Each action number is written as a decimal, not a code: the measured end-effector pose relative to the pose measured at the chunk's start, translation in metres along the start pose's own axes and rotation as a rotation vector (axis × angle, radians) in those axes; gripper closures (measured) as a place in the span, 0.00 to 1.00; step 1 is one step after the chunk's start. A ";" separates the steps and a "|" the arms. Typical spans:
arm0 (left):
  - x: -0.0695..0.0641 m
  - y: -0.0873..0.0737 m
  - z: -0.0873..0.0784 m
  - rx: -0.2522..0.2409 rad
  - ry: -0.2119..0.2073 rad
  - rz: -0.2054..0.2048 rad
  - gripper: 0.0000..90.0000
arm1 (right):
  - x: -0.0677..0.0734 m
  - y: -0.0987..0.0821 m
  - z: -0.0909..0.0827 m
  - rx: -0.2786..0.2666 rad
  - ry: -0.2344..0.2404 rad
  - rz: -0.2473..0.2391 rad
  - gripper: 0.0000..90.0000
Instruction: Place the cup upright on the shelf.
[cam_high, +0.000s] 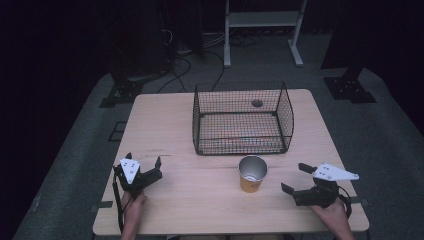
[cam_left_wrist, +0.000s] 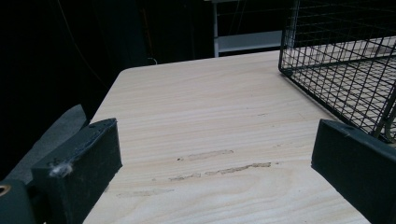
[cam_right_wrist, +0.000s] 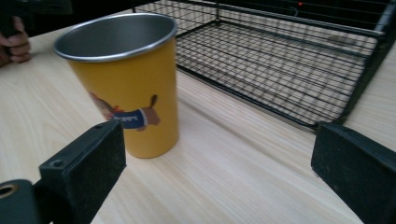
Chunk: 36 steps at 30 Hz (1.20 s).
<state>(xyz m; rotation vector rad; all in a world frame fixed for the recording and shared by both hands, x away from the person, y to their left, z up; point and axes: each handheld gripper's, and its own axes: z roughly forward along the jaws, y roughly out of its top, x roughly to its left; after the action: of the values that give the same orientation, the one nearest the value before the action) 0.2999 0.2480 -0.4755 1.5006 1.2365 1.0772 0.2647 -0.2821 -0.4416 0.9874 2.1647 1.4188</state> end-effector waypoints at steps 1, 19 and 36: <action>0.000 0.000 0.000 0.000 0.000 0.001 0.01 | 0.001 0.001 0.001 0.003 0.005 -0.007 0.03; 0.001 0.000 0.000 -0.001 0.001 -0.007 0.01 | 0.029 0.016 0.020 0.035 0.125 -0.066 0.03; 0.001 0.000 0.000 -0.003 -0.001 -0.009 0.01 | 0.045 0.024 0.051 0.087 0.166 -0.102 0.03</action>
<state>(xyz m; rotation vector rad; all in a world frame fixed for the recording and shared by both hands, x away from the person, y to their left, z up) 0.3001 0.2493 -0.4754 1.4917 1.2394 1.0715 0.2745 -0.2108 -0.4382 0.7999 2.3785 1.4139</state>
